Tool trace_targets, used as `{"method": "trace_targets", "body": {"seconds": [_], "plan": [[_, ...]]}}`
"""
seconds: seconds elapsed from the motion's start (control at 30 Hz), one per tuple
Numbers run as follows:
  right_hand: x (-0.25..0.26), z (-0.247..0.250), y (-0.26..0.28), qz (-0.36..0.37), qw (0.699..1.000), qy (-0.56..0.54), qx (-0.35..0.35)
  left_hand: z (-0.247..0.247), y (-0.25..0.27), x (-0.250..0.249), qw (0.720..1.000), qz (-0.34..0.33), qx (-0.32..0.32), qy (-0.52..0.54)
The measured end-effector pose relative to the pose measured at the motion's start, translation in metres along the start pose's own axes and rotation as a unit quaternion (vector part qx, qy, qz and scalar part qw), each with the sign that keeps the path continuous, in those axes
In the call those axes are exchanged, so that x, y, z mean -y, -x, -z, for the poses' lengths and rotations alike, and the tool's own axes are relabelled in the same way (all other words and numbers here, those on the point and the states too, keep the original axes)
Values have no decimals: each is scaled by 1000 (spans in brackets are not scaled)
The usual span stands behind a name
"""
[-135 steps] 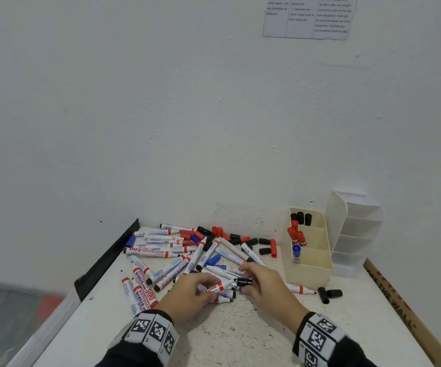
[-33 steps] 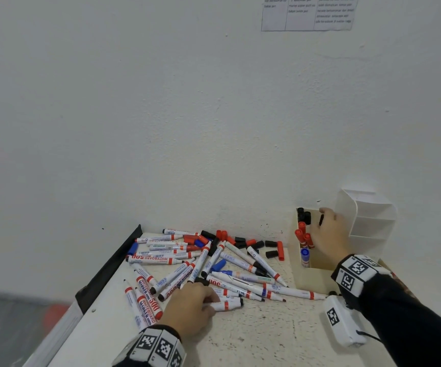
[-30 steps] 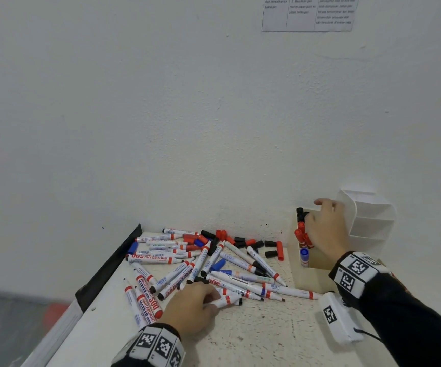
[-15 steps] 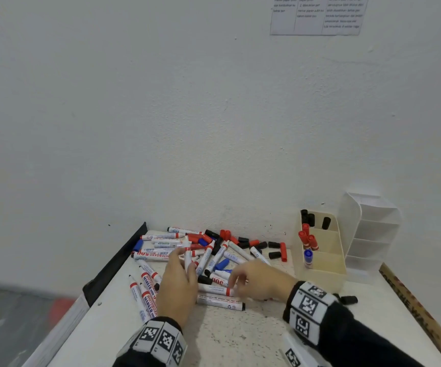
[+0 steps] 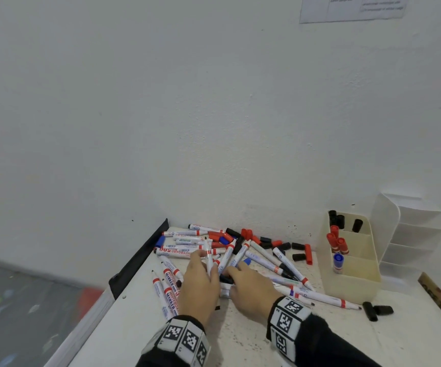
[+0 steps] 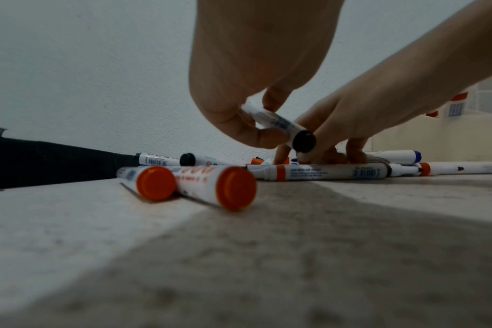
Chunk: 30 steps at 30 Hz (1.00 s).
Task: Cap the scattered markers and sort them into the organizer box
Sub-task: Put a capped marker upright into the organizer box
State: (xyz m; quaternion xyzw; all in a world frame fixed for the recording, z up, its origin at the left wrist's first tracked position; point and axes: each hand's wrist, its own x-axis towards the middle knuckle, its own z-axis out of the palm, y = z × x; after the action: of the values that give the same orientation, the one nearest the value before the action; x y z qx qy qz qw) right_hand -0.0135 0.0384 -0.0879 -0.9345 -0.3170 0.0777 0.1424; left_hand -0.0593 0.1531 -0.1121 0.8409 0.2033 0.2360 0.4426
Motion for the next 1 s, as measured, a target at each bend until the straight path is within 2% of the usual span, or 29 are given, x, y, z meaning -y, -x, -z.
{"method": "trace_targets", "body": {"seconds": [0.23, 0.43, 0.5, 0.67, 0.83, 1.0], "plan": [[2, -12, -22, -28, 997, 64, -28, 0, 0, 1, 1000, 11, 5, -6], [-4, -8, -23, 1, 995, 102, -6, 1, 2, -1, 999, 26, 39, 0], [-4, -8, -23, -11, 997, 68, -33, 1, 3, -2, 998, 27, 60, 8], [-12, 1, -23, -36, 987, -113, -113, 6, 6, -10, 992, 1, 121, 26], [-30, 15, -3, -27, 969, -177, -172, 9, 10, -17, 980, -15, 196, 38], [-49, 23, 21, -53, 938, -263, -219, 9, 17, -19, 962, -74, 261, 27]]}}
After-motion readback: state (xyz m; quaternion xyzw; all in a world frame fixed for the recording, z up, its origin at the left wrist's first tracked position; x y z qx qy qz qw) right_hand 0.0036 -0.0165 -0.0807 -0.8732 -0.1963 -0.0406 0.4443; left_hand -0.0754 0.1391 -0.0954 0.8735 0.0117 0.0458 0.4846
